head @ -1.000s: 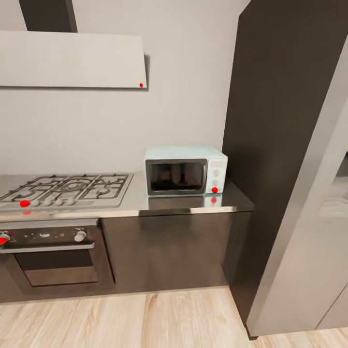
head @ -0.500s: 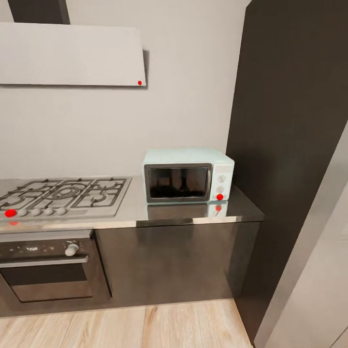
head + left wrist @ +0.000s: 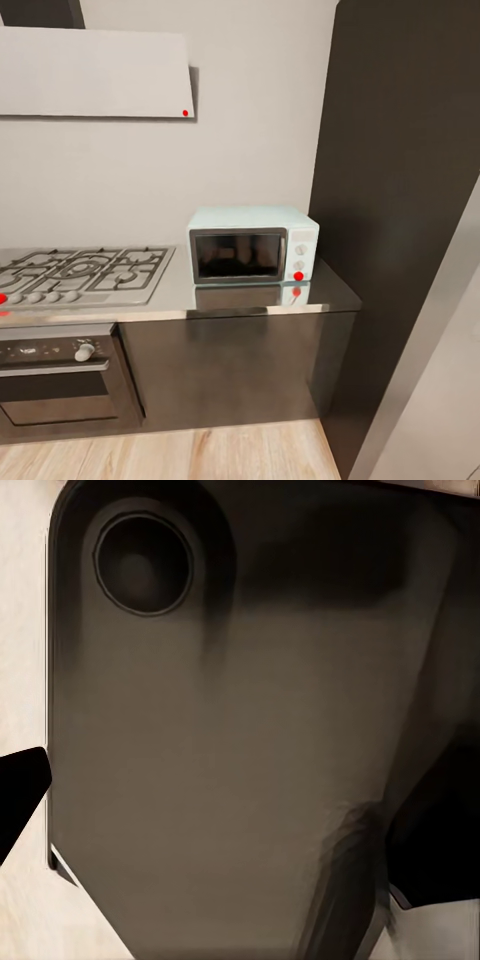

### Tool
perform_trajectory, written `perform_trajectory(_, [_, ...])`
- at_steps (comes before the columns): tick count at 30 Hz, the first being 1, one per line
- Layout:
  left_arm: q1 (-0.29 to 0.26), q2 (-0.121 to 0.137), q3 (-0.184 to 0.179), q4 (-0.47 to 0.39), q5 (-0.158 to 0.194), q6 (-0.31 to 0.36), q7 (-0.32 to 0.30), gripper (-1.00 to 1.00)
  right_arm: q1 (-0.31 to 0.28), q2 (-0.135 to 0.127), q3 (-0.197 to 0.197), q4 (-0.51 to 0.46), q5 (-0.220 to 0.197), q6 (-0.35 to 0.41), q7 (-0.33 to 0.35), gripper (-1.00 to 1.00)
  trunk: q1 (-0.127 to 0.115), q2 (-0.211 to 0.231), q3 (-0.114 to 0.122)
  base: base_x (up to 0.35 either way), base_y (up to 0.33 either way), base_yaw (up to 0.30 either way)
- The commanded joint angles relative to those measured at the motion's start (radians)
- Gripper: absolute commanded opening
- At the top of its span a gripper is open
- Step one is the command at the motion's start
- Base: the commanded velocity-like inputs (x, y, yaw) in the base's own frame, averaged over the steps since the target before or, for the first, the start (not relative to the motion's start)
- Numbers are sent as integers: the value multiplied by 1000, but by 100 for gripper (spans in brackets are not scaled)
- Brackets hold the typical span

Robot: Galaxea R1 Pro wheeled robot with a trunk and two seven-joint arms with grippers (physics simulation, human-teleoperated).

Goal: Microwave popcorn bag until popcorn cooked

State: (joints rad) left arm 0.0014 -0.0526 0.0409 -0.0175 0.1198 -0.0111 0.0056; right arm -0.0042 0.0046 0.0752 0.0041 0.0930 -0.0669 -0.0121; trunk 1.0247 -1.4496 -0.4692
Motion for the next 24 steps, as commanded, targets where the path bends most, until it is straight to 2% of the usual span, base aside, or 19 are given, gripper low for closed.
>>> perform_trajectory(1, [0, 0, 3, -1, 8, -1, 1, 100, 0, 0, 6, 1, 5, -3, -1, 100, 0, 0, -1, 89, -62, 122])
perform_trajectory(7, [0, 0, 2, -1, 8, -1, 1, 100, 0, 0, 5, 1, -1, -4, -2, 100, 0, 0, -1, 18, -13, 164])
perform_trajectory(24, [0, -2, 4, -1, 8, -1, 2, 100, 0, 0, 5, 1, 2, -4, -2, 100, 0, 0, -1, 0, 0, 3])
